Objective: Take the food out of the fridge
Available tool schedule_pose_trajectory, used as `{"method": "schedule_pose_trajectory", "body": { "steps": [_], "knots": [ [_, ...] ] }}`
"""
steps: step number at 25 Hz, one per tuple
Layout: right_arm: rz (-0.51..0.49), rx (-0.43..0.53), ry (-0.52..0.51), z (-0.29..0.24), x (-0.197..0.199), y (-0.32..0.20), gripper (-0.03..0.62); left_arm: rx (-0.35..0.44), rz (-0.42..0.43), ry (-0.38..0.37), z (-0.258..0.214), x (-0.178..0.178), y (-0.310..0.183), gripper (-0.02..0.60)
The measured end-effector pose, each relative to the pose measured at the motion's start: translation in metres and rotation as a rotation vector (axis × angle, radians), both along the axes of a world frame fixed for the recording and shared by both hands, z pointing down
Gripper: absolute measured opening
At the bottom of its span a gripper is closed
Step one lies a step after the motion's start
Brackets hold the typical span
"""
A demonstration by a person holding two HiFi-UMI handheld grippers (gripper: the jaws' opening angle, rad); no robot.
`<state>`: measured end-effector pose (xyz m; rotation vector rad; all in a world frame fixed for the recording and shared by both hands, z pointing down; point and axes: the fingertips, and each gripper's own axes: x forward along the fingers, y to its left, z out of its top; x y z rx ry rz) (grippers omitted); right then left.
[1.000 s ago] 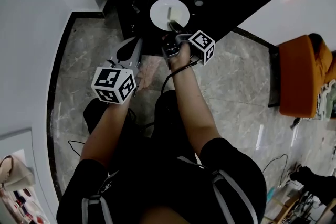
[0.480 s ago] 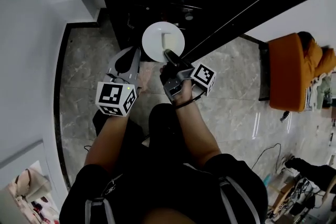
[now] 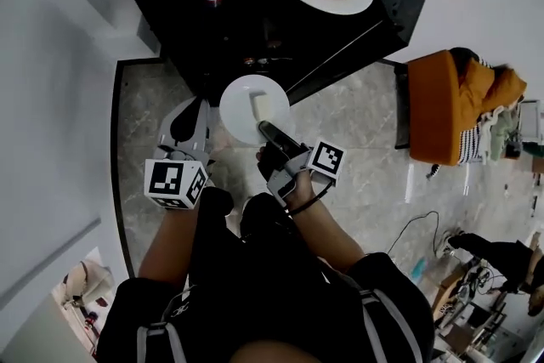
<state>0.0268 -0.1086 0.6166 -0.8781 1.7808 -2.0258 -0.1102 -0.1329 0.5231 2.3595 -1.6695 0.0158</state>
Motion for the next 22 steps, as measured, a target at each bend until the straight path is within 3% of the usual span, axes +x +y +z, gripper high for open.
{"method": "schedule_pose_trajectory", "body": {
  "steps": [9,22],
  "knots": [
    [-0.032,0.032,-0.007,-0.145,0.025,0.018,0.015,0.01,0.046,-0.012,-0.135,0.025,0.005,0.003],
    [0.199,0.068,-0.005,-0.209,0.049,0.004,0.015,0.005,0.231,-0.09,-0.186,0.056,-0.019,0.003]
  ]
}}
